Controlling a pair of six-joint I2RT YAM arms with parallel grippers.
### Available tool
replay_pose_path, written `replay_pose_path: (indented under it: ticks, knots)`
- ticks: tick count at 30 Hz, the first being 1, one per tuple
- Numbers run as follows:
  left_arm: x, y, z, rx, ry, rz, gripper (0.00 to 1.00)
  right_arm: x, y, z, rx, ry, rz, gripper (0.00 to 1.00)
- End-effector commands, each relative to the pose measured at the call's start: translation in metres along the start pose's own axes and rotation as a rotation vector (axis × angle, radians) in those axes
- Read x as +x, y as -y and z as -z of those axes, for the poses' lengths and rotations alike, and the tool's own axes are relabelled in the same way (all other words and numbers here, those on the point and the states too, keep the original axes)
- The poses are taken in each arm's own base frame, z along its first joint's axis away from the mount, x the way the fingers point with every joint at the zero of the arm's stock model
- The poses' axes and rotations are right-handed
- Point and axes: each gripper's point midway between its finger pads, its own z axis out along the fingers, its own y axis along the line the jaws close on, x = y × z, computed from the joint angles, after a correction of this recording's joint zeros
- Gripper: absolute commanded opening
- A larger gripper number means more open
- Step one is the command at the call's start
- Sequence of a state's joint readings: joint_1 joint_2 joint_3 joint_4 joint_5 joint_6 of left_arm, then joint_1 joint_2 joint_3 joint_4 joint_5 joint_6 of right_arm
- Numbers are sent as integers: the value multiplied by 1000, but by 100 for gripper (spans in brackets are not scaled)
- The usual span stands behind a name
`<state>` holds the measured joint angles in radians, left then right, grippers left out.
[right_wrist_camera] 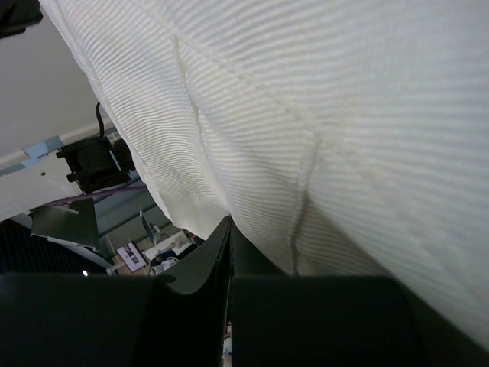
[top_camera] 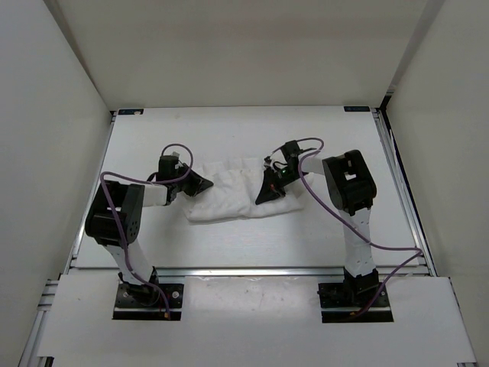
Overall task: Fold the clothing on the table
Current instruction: Fold the skirt
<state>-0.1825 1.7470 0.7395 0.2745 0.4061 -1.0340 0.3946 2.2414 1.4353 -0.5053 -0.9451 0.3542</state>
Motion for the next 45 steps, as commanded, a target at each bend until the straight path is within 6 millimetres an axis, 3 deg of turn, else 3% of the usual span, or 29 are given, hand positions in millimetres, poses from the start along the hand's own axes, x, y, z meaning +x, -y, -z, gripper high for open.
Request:
replay_pose_path:
  ticks: [1,7,12,16,18,20,21,22,24,26,29,31,35,37,40,45]
  knots:
    - [-27,-4,-3,-17,109,-12,0,10,-2,4,0,-16,-10,0]
    - [-38,-23,-11,-118,156,-54,0,15,7,11,12,-6,-28,0]
    - [-53,-30,1,-178,195,-96,0,7,-1,28,-10,34,-1,0]
    - [-85,9,35,-59,246,-68,0,-7,-32,58,-15,110,96,9]
    - [-87,39,58,20,281,-104,0,-12,-36,74,46,169,125,14]
    - [-82,54,74,60,284,-104,0,-14,-45,99,78,247,142,17]
    - [-76,56,79,70,270,-103,0,-12,-39,103,98,267,120,24]
    - [-72,60,85,92,269,-98,0,-9,-35,112,114,295,98,38]
    - [-46,64,83,117,216,-98,0,-3,-24,130,143,336,58,55]
    - [-27,65,81,116,190,-118,0,6,-13,139,194,346,35,56]
    - [2,47,72,61,139,-150,0,29,20,148,322,372,-31,57]
    - [11,37,68,35,124,-155,0,38,27,155,342,416,-51,58]
    - [10,-2,64,-90,127,-164,0,59,58,148,375,416,-152,59]
    - [7,-11,62,-129,119,-185,0,68,67,140,379,392,-185,63]
    - [8,-33,59,-205,101,-204,0,68,71,130,351,387,-182,66]
    - [17,-55,54,-292,65,-258,0,42,70,122,332,430,-154,65]
